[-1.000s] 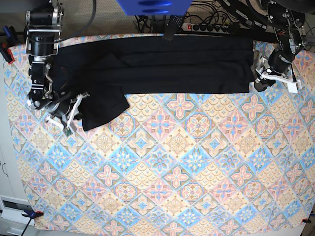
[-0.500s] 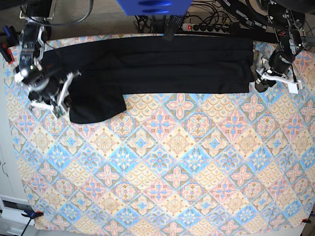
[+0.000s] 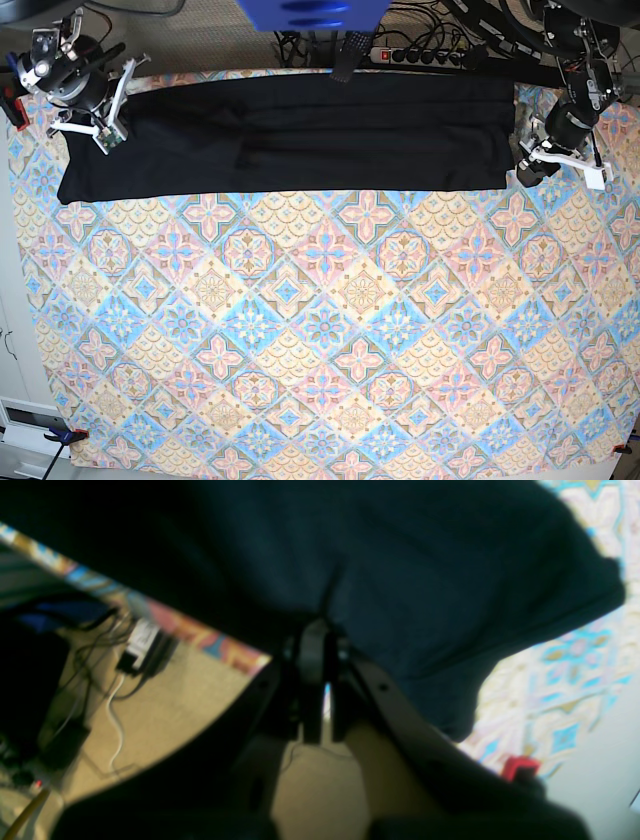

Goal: Fold the T-shirt properly
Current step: 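Grasp the strip's ends with both grippers and pull it taut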

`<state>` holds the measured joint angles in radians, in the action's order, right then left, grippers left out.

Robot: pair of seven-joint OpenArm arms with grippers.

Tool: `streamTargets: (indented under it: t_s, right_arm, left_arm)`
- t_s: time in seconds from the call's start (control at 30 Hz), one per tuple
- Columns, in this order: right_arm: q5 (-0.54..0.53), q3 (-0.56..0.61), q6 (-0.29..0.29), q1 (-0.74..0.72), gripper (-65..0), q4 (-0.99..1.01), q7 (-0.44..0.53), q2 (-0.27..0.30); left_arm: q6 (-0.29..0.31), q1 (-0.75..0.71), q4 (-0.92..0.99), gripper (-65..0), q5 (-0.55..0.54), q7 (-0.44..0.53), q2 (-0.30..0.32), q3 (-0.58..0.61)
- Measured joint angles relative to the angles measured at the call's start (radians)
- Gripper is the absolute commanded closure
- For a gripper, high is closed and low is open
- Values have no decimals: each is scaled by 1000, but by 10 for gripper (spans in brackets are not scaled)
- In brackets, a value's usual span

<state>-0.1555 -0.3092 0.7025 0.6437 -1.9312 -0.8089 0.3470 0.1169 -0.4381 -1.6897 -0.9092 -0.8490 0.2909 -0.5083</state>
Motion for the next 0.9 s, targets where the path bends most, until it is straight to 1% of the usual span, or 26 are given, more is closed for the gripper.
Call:
streamTargets:
  t_s: [0.17,0.33,0.47,0.57,0.6,0.63,0.67,0.7,0.77,0.8,0.83,0.9]
  right_arm:
    - [-1,21,0,-9,-11,0,0,-1]
    - [1,18,0,-29,-108,0,0,-1]
    - [-2,24,-2,-48,-155,0,8,0]
    - [1,49,-3,-48,-163,2,0,0]
    - [1,64,7,-67,-162,6,-14,-5]
    - [5,77,13,-103,-162,11,-24,-11]
    - [13,86,6,-151,-162,14,-29,-14]
    - [8,95,1,-201,-162,14,-16,-12]
    - [-15,95,-8,-254,-162,2,20,-5]
    - [-13,95,-18,-256,-162,-7,27,0]
    - [-10,92,-10,-243,-162,-8,17,2]
    - [11,99,0,-208,-162,3,-30,-7]
  left_arm:
    - [1,1,0,-270,0,0,0,0]
    - [0,1,0,-270,0,0,0,1]
    - [0,3,0,-270,0,0,0,1]
    - [4,3,1,-270,0,-4,27,3]
    - [2,3,1,-270,0,4,36,0]
    - [0,3,1,-270,0,7,37,0]
    - [1,3,1,-270,0,6,37,0]
    - [2,3,1,-270,-1,3,35,1]
    - [1,3,2,-270,0,-2,31,3]
    - [0,3,2,-270,0,0,31,3]
    - [1,4,2,-270,0,-1,34,3]
    - [1,3,2,-270,0,0,43,2]
